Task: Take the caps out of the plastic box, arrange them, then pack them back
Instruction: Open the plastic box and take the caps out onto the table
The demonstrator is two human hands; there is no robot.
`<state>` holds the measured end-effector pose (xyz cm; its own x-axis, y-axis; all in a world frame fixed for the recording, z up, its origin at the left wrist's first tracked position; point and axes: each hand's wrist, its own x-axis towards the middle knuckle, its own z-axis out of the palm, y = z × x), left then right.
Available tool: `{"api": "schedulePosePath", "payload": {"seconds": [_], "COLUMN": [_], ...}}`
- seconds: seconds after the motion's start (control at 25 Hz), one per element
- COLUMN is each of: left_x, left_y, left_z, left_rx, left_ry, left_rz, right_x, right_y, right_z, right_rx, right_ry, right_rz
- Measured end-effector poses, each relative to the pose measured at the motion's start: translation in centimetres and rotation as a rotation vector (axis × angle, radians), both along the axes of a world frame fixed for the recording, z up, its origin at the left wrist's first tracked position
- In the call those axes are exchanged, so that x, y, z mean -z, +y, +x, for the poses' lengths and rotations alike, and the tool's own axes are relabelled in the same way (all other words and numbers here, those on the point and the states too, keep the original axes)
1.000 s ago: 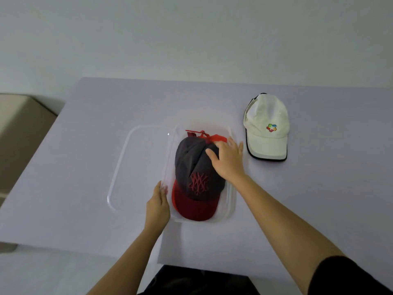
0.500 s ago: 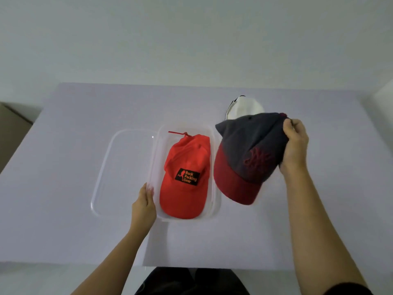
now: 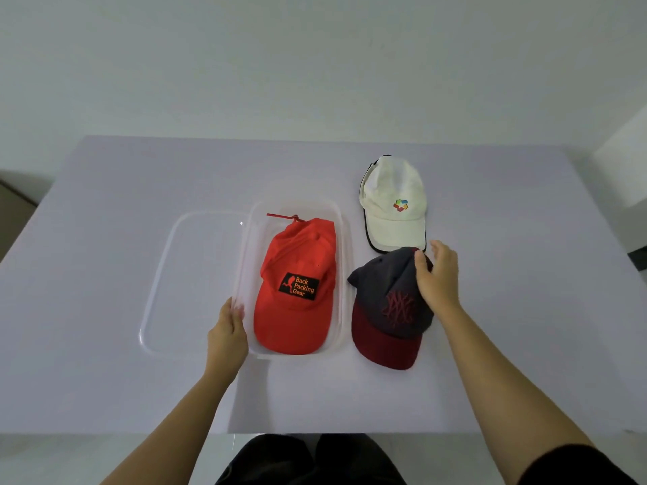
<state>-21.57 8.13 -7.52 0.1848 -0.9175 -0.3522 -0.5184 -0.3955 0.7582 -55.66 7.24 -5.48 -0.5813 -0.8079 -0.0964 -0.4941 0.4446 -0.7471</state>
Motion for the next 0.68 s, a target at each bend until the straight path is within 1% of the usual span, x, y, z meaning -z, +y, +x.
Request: {"api": "schedulePosePath", "payload": {"seconds": [0.04, 0.08, 0.16, 0.24, 0.28, 0.32, 0.36, 0.4, 0.44, 0.48, 0.56, 0.6, 0.68], "left_x": [0.0, -0.1, -0.3, -0.5, -0.6, -0.6, -0.6, -0.6, -0.6, -0.6, -0.6, -0.6, -0.6], "left_y": [0.0, 0.0, 0.1, 0.1, 0.2, 0.2, 0.2, 0.3, 0.2, 0.2, 0.1, 0.1, 0.1], "left_z": [0.0, 0.0, -0.1, 0.0, 0.1, 0.1, 0.2, 0.2, 0.1, 0.1, 0.3, 0.4, 0.5], "left_rx": [-0.001, -0.002, -0.003, -0.006, -0.005, -0.004, -0.004, -0.003, -0.003, -0.005, -0.005, -0.004, -0.001], "left_ry": [-0.004, -0.005, -0.003, 0.008, 0.013, 0.016, 0.018, 0.022, 0.026, 0.029, 0.037, 0.043, 0.048], "left_rz": [-0.001, -0.002, 0.004, 0.01, 0.013, 0.012, 0.011, 0.009, 0.009, 0.012, 0.014, 0.011, 0.003], "right_x": [-0.7, -1.4, -2.6, -2.9, -2.6, -2.2, -1.8, -1.4, -1.2, -1.0, -0.7, -0.4, 0.0], "right_y": [-0.4, -0.9, -1.8, -2.5, -2.8, -3.3, -3.8, -4.4, -4.8, -5.1, -5.3, -5.5, -5.4], "right_z": [1.5, 3.4, 7.9, 12.6, 14.3, 15.7, 16.8, 17.5, 18.1, 18.8, 20.0, 20.3, 20.5], "right_rx": [-0.021, -0.086, -0.313, -0.529, -0.582, -0.58, -0.534, -0.473, -0.429, -0.401, -0.336, -0.303, -0.239], "right_ry": [0.099, 0.142, 0.101, -0.006, -0.057, -0.11, -0.162, -0.193, -0.184, -0.138, -0.043, -0.037, -0.099], "right_rz": [-0.112, -0.205, -0.287, -0.215, -0.133, -0.013, 0.13, 0.261, 0.353, 0.403, 0.418, 0.413, 0.395]}}
